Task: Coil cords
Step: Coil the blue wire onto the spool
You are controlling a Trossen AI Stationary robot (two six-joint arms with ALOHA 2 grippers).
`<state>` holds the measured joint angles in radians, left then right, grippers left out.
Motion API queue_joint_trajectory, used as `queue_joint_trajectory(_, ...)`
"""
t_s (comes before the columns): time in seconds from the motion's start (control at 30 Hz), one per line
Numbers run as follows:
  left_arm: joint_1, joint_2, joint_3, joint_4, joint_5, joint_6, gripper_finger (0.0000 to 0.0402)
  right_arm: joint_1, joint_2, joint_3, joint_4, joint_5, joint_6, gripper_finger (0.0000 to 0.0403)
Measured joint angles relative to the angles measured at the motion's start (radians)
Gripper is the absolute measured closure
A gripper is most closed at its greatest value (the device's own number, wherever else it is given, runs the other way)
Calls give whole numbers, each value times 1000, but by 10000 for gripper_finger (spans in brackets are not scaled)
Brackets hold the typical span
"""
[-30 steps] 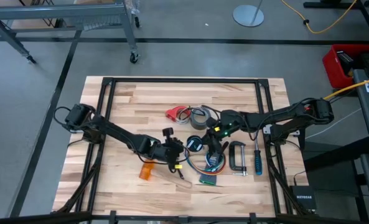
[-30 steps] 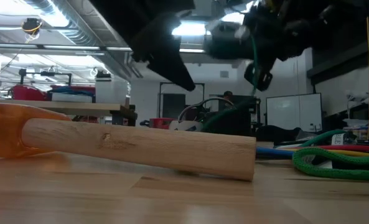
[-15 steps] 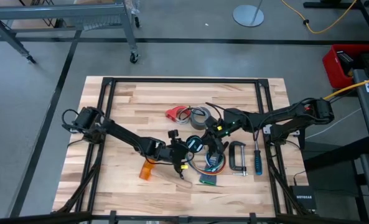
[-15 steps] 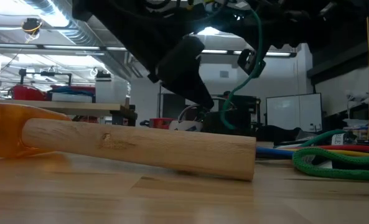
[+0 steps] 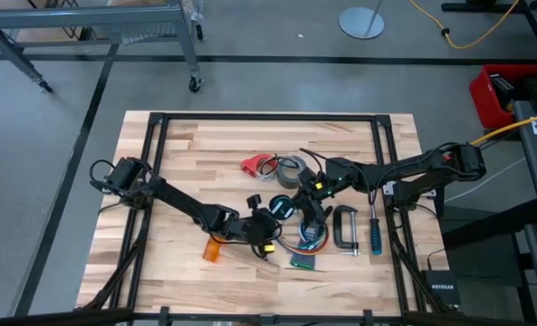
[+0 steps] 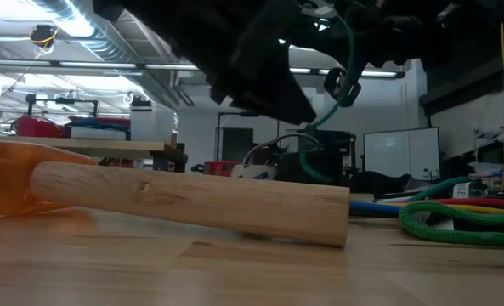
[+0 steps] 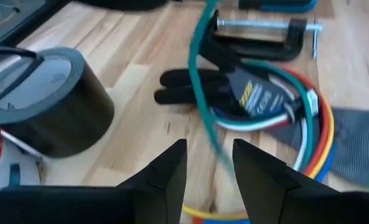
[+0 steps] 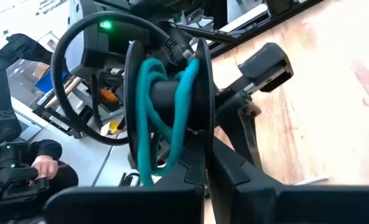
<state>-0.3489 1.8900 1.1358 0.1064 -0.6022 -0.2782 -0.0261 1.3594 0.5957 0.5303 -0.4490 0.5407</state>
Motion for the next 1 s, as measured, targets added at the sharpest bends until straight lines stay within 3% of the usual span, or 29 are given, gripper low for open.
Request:
queue_joint_trajectory(0.8, 16, 0, 0, 31, -1, -2, 282, 0, 0, 0, 168, 12, 3, 398)
queue_joint_trajectory(0.9, 16, 0, 0, 19, 0, -2, 300, 0, 0, 0, 169, 12, 3, 398)
queue_joint_trajectory(1.0, 16, 0, 0, -9, -1, -2, 344, 0, 0, 0, 172, 12, 3, 398)
